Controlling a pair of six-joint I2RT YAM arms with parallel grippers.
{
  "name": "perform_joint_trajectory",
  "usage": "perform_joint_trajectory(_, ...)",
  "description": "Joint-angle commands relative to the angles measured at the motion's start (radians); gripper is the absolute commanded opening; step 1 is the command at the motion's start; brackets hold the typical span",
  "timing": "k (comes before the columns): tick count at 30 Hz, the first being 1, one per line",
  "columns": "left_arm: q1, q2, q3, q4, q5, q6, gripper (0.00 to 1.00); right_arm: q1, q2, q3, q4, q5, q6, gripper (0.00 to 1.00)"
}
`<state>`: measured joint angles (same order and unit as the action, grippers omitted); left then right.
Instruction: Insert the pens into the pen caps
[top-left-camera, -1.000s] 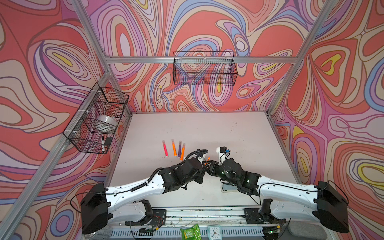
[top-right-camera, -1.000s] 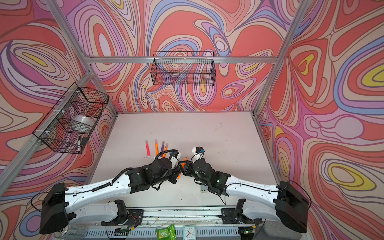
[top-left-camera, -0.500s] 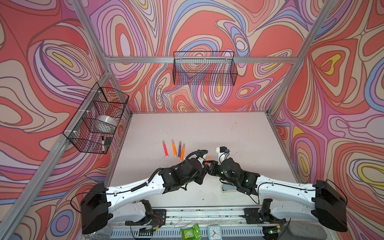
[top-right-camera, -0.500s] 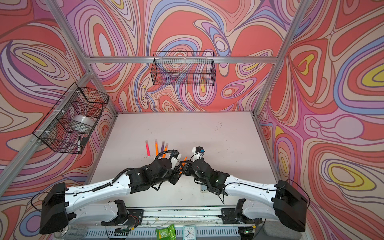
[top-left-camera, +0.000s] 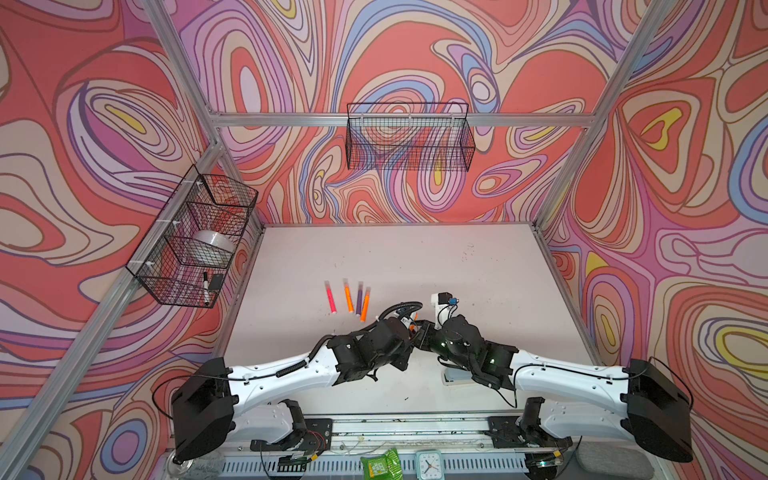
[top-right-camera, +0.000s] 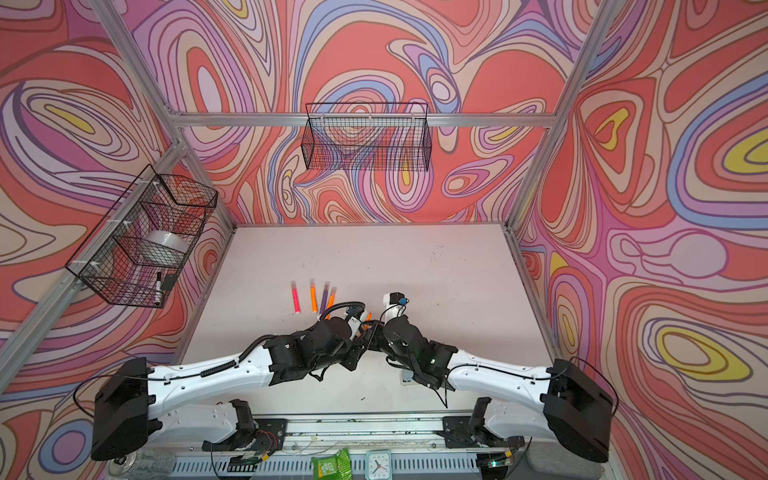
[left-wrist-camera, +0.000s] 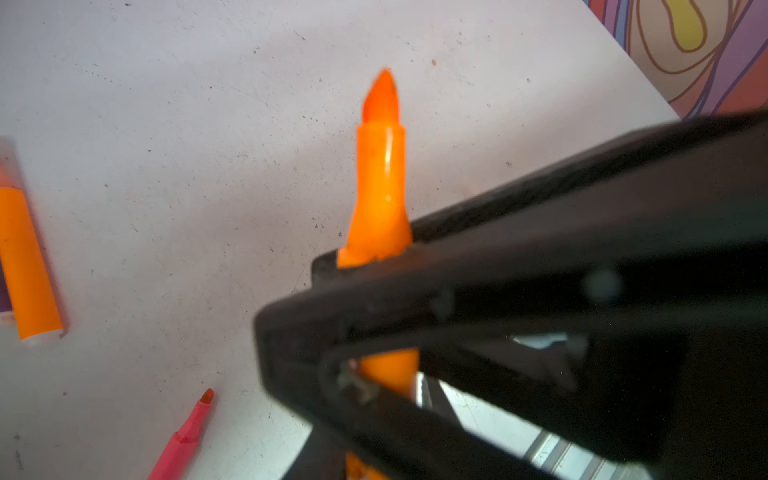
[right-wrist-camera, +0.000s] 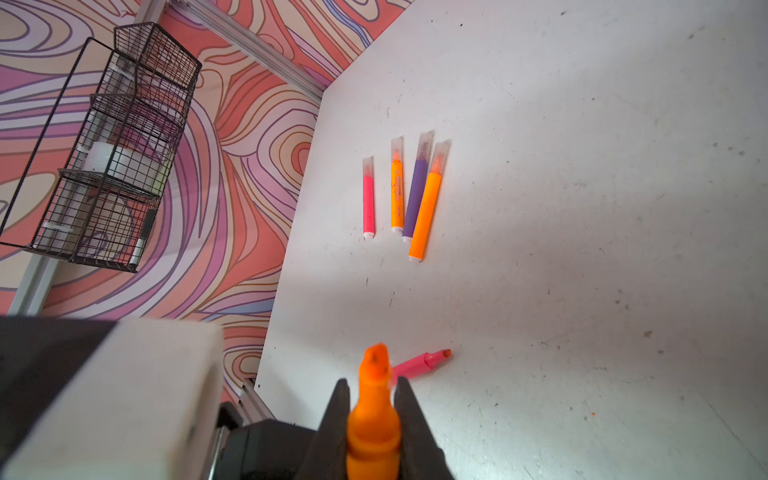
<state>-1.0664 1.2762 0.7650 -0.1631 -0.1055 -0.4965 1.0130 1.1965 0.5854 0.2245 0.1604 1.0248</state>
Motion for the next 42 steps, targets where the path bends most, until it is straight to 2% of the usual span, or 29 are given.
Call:
perform_joint_trajectory(1,-0.001,0.018,0.058,0.124,-0.015,0.015,0.14,0.014,0.013,0.010,0.007,-0.059,0.003,0.00)
perform_joint_trajectory(3,0.000,0.023,0.066,0.132,-0.026,0.018,0.05,0.014,0.010,0.008,-0.001,-0.053,0.003,0.06)
perform_joint_trajectory(5,0.007,0.027,0.080,0.131,-0.027,0.022,0.01,0.015,0.005,0.007,-0.014,-0.043,0.001,0.15)
perform_joint_trajectory(8,0.027,0.031,0.109,0.109,-0.034,0.028,0.00,0.015,-0.013,0.008,-0.044,-0.019,-0.009,0.41)
perform_joint_trajectory(11,0.108,0.015,0.121,0.095,0.003,-0.015,0.00,0.010,-0.061,0.029,-0.158,0.044,-0.023,0.57)
perform_joint_trajectory(13,0.194,0.006,0.138,0.057,0.032,-0.062,0.00,-0.003,-0.102,0.059,-0.279,0.092,-0.043,0.63)
perform_joint_trajectory(15,0.266,0.007,0.181,-0.025,-0.010,-0.082,0.00,-0.045,-0.141,0.088,-0.426,0.112,-0.054,0.64)
perform_joint_trajectory(17,0.288,0.016,0.221,-0.093,-0.135,-0.056,0.00,-0.100,-0.173,0.106,-0.554,0.110,-0.060,0.64)
perform_joint_trajectory(19,0.290,0.020,0.217,-0.087,-0.254,-0.020,0.00,-0.159,-0.196,0.122,-0.672,0.102,-0.070,0.64)
perform_joint_trajectory(21,0.290,0.008,0.149,0.010,-0.307,0.009,0.00,-0.225,-0.193,0.148,-0.780,0.082,-0.092,0.65)
perform_joint_trajectory(24,0.290,-0.014,0.034,0.174,-0.263,0.096,0.00,-0.328,-0.130,0.197,-0.911,0.018,-0.126,0.65)
perform_joint_trajectory(26,0.289,-0.013,0.009,0.190,-0.238,0.164,0.00,-0.374,-0.085,0.214,-0.967,-0.008,-0.135,0.64)
perform_joint_trajectory(29,0.289,-0.007,-0.023,0.227,-0.267,0.166,0.00,-0.408,-0.045,0.244,-1.048,-0.016,-0.122,0.65)
perform_joint_trajectory(36,0.289,-0.020,0.000,0.172,-0.345,0.175,0.00,-0.422,0.065,0.299,-1.077,-0.127,-0.076,0.71)
perform_joint_trajectory(42,0.289,-0.066,-0.033,0.197,-0.337,0.155,0.00,-0.422,0.188,0.307,-1.054,-0.189,-0.070,0.71)
